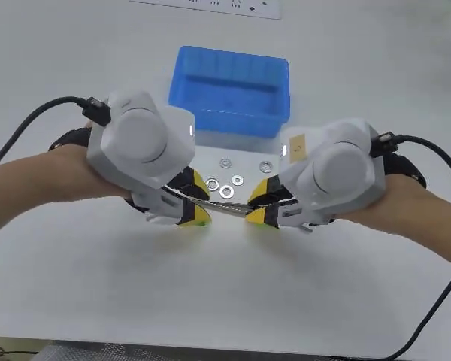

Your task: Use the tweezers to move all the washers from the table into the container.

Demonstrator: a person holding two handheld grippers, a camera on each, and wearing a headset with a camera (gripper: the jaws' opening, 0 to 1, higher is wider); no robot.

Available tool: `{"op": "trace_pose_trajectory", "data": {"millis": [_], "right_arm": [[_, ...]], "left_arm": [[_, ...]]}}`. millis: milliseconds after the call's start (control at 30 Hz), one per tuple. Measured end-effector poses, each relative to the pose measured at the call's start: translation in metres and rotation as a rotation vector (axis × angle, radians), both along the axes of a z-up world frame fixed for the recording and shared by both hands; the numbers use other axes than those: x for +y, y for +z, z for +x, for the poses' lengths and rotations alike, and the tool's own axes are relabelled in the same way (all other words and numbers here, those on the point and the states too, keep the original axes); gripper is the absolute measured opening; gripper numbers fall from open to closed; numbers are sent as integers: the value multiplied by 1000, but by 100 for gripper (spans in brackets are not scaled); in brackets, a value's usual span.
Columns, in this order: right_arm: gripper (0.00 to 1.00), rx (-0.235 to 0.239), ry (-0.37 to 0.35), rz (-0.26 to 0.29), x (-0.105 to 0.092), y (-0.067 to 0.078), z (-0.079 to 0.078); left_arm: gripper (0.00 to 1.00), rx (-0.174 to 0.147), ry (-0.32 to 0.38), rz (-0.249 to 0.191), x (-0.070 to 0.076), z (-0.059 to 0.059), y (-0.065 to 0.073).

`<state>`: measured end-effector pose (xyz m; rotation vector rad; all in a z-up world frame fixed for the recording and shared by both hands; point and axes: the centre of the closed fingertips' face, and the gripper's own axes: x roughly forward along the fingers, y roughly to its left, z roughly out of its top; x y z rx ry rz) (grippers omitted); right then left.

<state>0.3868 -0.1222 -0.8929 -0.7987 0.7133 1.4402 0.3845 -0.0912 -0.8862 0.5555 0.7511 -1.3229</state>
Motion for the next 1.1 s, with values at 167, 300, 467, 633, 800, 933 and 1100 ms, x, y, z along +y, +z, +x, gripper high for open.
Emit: {"op": "trace_pose_trajectory", "data": {"millis": [167,300,467,633,800,933,1100], "right_arm": [[11,-3,-8,-8,1,0,0],[9,-6,-20,-4,1,0,2],[8,-24,-16,-19,1,0,3],[8,-43,-16,-25,0,1,3],[8,-58,-2,-7,3,5,-2],[8,-74,4,10,4,7,-3],[8,-73,23,78,11,16,-9]], "left_arm": [[17,-6,-2,-7,-1,1,-1],[13,-41,-46,0,-3,0,-1],[7,-41,-43,0,-3,4,-1],[7,-68,-51,9,-5,2,-1],[7,-41,-37,38,-2,-3,0],[7,-17,27,16,0,-5,13],[6,-19,13,11,5,-12,31]]}}
